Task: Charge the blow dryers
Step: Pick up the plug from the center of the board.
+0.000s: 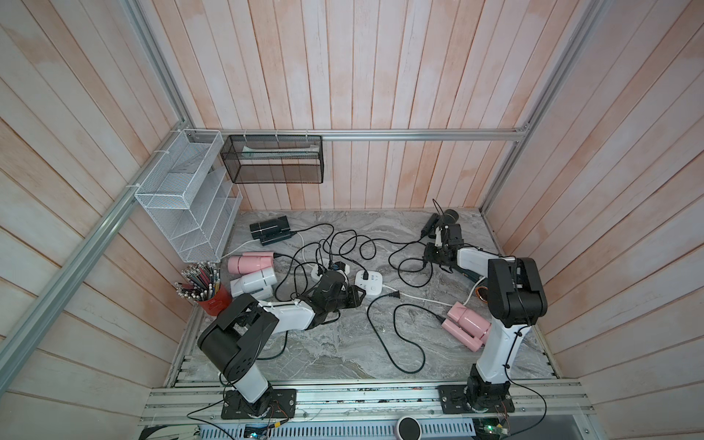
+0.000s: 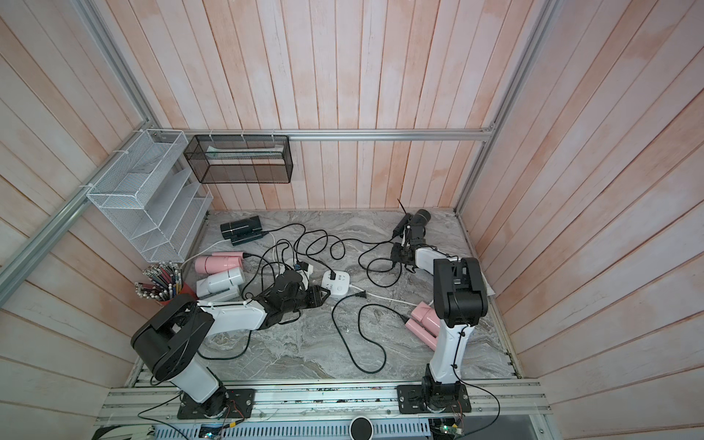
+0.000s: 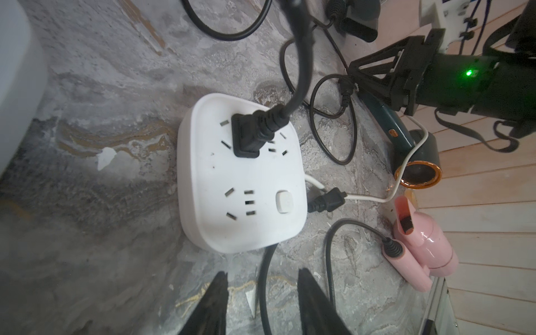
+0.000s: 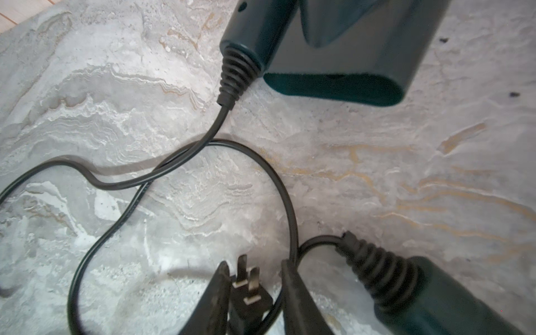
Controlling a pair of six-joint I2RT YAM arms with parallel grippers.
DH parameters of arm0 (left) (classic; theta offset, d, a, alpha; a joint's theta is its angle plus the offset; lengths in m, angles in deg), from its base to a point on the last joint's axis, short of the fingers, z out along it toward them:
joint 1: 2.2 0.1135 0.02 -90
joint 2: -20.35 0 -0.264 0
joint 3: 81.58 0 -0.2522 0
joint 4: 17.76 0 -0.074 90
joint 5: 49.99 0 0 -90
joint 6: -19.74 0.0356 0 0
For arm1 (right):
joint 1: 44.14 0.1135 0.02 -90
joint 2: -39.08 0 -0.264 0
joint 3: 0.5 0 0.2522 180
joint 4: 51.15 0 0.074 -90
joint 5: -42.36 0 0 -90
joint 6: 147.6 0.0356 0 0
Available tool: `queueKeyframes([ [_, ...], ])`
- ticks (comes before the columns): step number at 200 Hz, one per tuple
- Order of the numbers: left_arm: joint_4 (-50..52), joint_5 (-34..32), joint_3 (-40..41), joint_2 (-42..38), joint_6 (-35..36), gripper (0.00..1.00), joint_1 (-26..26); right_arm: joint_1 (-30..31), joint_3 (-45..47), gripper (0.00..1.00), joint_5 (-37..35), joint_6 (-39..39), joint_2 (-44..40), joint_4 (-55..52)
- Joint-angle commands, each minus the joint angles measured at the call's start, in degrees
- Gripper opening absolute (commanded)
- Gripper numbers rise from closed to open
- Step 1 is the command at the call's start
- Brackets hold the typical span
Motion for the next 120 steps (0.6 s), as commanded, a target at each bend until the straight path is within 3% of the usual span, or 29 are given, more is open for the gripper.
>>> queueKeyframes([
  [1, 0.2, 0.8, 1.1, -2.1, 1.5, 0.43, 0.2, -0.3, -0.3, 0.32, 1.4, -0.7, 1.3, -1.0],
  [120, 0.2, 0.4, 2.2, -3.3, 1.3, 0.43, -1.0, 0.1, 4.1, 0.32, 4.5, -0.7, -0.2, 2.3],
])
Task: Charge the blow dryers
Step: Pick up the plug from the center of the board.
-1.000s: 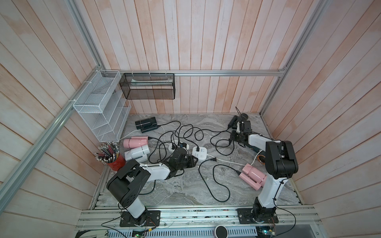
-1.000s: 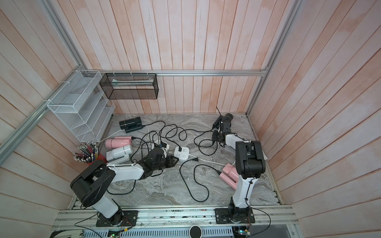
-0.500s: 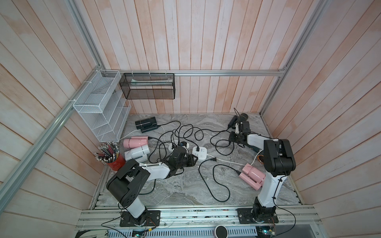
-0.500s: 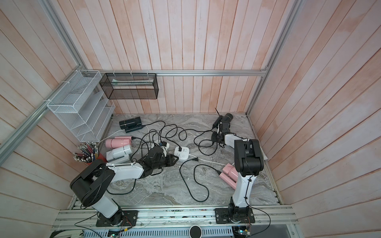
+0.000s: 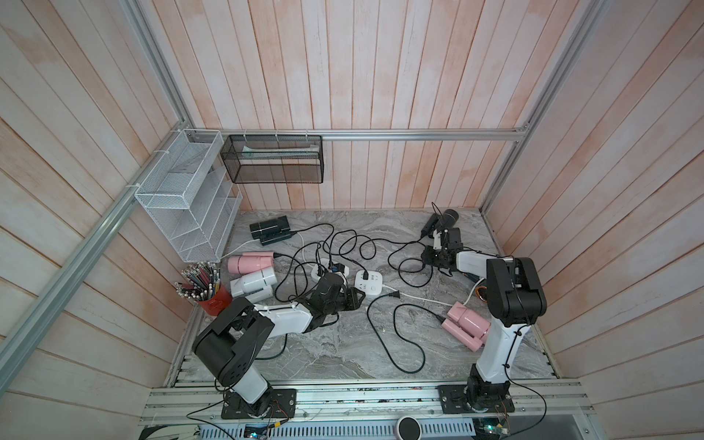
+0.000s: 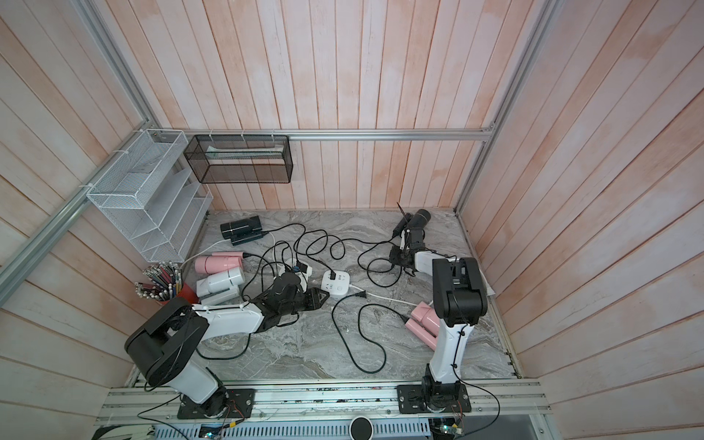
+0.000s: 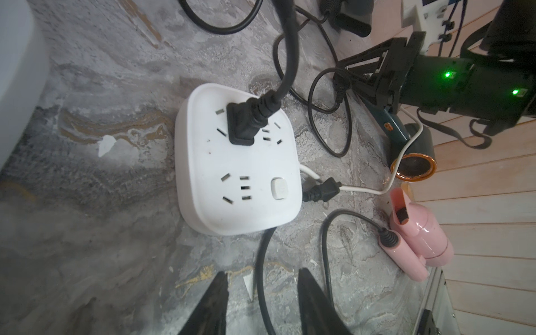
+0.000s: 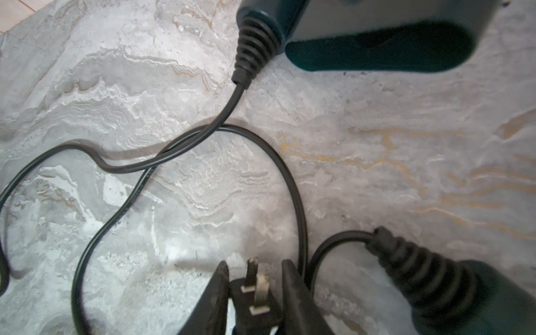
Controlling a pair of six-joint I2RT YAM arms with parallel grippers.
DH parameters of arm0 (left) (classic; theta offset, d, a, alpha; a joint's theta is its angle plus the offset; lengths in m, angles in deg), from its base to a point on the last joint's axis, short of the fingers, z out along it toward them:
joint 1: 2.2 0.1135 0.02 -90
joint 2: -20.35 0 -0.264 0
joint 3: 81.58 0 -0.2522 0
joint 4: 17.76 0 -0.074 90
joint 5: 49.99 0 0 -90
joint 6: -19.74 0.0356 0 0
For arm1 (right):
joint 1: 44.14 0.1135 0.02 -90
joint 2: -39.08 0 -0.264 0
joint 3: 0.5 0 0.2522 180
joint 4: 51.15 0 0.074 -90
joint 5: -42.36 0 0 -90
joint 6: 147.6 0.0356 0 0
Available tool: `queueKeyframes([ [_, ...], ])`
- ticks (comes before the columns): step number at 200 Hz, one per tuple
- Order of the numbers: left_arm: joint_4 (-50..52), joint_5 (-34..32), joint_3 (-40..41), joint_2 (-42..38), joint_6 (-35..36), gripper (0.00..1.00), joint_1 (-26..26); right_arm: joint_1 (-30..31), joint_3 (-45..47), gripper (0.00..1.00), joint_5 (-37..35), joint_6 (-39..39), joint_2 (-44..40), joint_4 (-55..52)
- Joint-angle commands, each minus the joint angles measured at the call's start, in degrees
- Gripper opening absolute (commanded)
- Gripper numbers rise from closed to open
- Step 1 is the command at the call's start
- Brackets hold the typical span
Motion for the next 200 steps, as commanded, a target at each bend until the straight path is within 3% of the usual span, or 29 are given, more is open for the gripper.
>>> queueKeyframes([
  [1, 0.2, 0.3, 0.3, -1.2, 1.1, 0.43, -0.4, 0.1, 1.1, 0.32, 1.0, -0.7, -0.3, -1.7],
  [77, 1.9, 0.7, -0.3, -3.3, 1.9, 0.43, -0.4, 0.5, 0.7, 0.19, -2.0, -0.4, -4.5, -0.2],
  [200, 6.6, 1.1, -2.0, -9.0, 4.3, 0.42, -0.1, 6.0, 3.0, 0.17, -14.0, -6.3, -26.7, 5.1],
])
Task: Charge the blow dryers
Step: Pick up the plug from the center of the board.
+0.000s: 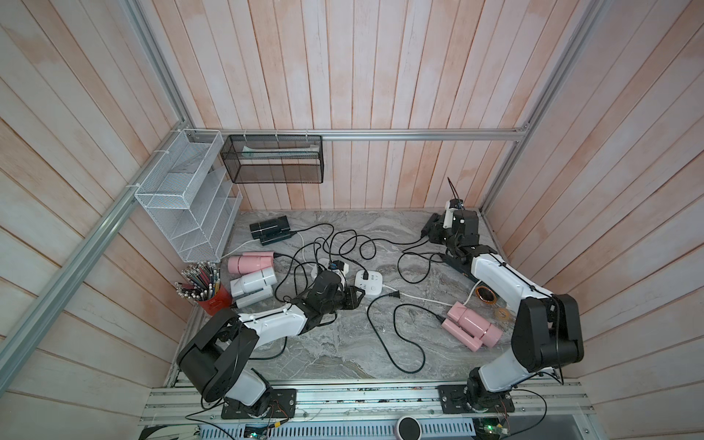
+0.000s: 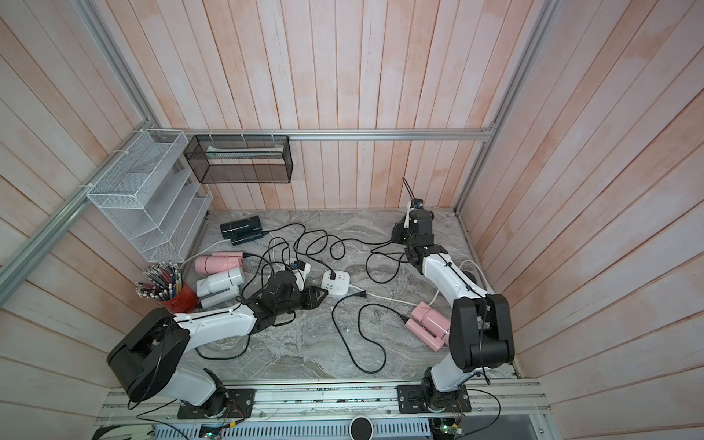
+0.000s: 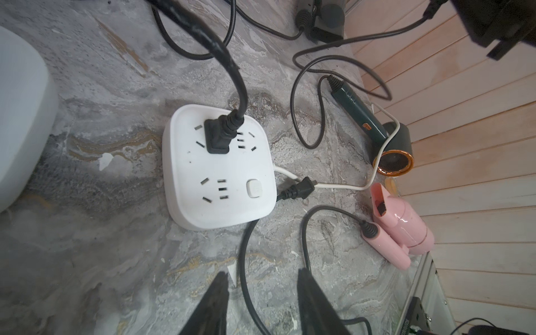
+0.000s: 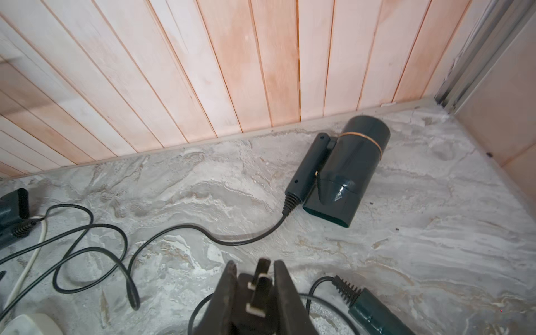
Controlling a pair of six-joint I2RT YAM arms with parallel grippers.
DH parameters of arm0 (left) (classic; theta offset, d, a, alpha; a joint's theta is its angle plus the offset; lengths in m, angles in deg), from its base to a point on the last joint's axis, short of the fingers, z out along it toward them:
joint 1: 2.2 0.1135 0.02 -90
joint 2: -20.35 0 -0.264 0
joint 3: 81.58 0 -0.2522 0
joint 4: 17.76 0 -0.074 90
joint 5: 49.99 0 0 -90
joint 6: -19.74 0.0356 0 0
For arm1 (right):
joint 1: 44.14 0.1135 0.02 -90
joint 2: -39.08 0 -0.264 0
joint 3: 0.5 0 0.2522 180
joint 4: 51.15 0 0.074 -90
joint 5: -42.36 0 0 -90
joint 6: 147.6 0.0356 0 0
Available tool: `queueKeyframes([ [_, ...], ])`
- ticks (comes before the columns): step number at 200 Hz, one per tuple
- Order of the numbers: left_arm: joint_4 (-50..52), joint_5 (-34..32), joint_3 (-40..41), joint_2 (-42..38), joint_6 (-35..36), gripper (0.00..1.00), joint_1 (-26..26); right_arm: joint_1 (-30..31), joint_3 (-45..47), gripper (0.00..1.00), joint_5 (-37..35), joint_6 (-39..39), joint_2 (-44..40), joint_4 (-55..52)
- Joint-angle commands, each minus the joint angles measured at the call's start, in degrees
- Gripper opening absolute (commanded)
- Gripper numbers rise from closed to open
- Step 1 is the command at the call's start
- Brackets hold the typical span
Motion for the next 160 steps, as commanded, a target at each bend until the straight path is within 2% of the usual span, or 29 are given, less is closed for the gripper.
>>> queueKeyframes([
  [1, 2.0, 1.0, -1.9, -2.1, 1.8, 0.42, 0.0, 1.2, 1.1, 0.17, -3.7, -2.4, -3.2, 1.3],
  [31, 3.2, 2.7, -3.2, -4.1, 2.6, 0.41, 0.3, 1.5, 1.4, 0.17, 0.7, -1.9, -7.5, 1.1],
  [66, -1.1, 10.2, -3.5, -7.0, 2.5, 0.4, 0.9, 1.6, 4.0, 0.18, 12.5, 1.9, -11.6, 0.7],
  [83, -4.4, 13.6, -3.8, -7.7, 0.3, 0.39, 0.9, 1.9, 8.0, 0.18, 15.5, 5.5, -14.3, 3.3],
  [101, -12.4, 16.7, -2.1, -7.5, -4.2, 0.4, 0.5, 2.0, 12.4, 0.17, 18.9, 11.0, -16.9, 7.6],
  [123, -17.2, 16.3, -1.9, -6.6, -7.3, 0.4, -0.6, 3.2, 17.0, 0.17, 21.4, 17.0, -19.4, 13.2],
  [140, -17.7, 13.1, -3.0, -6.0, -8.2, 0.4, -2.2, 4.1, 19.4, 0.17, 22.6, 21.1, -21.2, 17.0],
  [160, -23.9, 11.9, -3.3, -3.8, -11.7, 0.4, -3.5, 4.7, 21.5, 0.17, 24.2, 25.6, -22.6, 21.6],
])
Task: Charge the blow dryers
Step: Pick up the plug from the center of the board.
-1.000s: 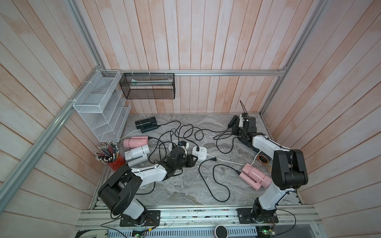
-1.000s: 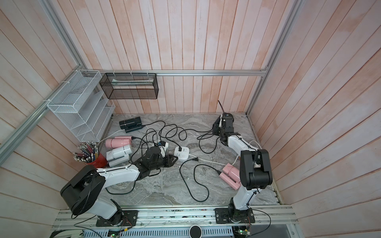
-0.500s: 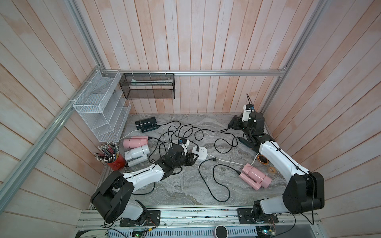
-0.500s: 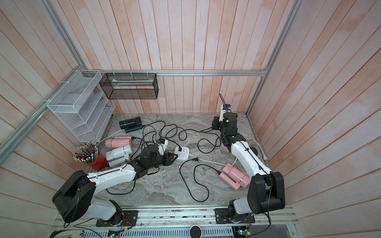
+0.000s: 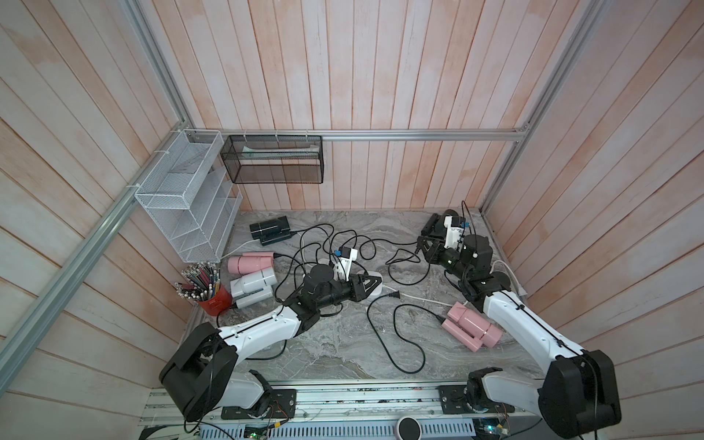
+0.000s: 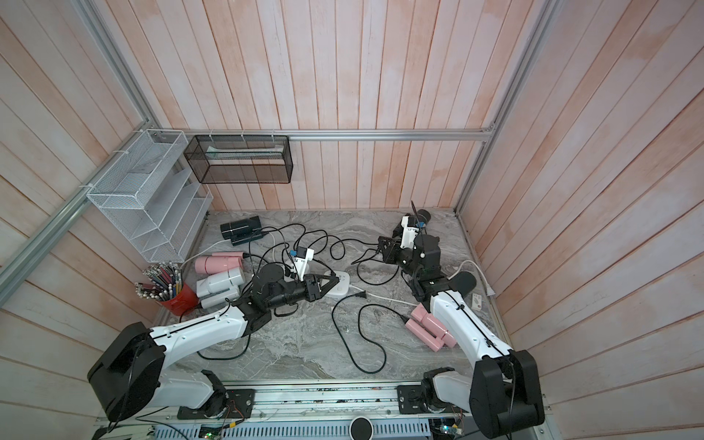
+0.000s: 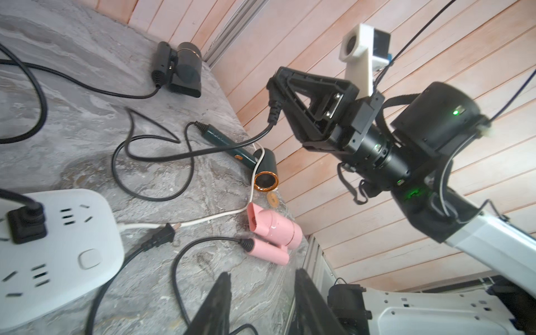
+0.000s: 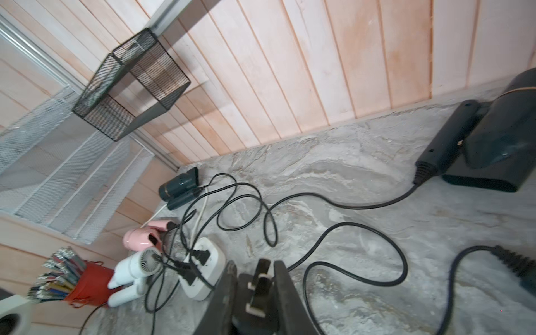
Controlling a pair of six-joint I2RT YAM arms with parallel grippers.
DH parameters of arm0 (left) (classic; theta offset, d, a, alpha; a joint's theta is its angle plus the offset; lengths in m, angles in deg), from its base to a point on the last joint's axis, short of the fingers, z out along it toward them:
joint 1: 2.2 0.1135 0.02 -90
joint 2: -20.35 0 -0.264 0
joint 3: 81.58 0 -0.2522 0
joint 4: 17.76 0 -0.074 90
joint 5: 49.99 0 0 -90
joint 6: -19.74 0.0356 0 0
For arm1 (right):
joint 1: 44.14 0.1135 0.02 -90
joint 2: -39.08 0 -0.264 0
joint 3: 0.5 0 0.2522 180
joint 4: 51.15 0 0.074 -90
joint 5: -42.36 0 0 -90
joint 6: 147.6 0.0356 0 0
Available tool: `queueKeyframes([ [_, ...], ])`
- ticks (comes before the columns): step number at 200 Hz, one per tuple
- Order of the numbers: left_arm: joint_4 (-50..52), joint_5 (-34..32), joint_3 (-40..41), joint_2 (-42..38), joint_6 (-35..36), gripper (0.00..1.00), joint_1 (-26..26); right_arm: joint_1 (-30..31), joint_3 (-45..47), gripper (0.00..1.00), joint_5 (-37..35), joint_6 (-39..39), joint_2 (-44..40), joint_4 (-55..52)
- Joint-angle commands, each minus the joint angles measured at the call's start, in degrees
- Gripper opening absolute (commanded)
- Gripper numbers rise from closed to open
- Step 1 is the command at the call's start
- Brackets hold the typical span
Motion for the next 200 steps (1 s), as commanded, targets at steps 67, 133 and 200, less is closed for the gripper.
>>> queueKeyframes([
  [67, -24.0, -4.2, -6.1, 9.7, -12.2, 0.4, -5.1, 3.7, 4.9, 0.17, 1.7, 18.0, -6.4, 19.7],
  [133, -30.8, -4.8, -11.2, 14.3, -14.7, 0.4, -5.5, 5.5, 6.2, 0.17, 2.1, 22.2, -7.9, 24.2],
  [200, -32.2, -4.4, -14.9, 17.6, -17.9, 0.39, -5.5, 6.2, 7.6, 0.17, 3.7, 24.1, -9.2, 27.2],
])
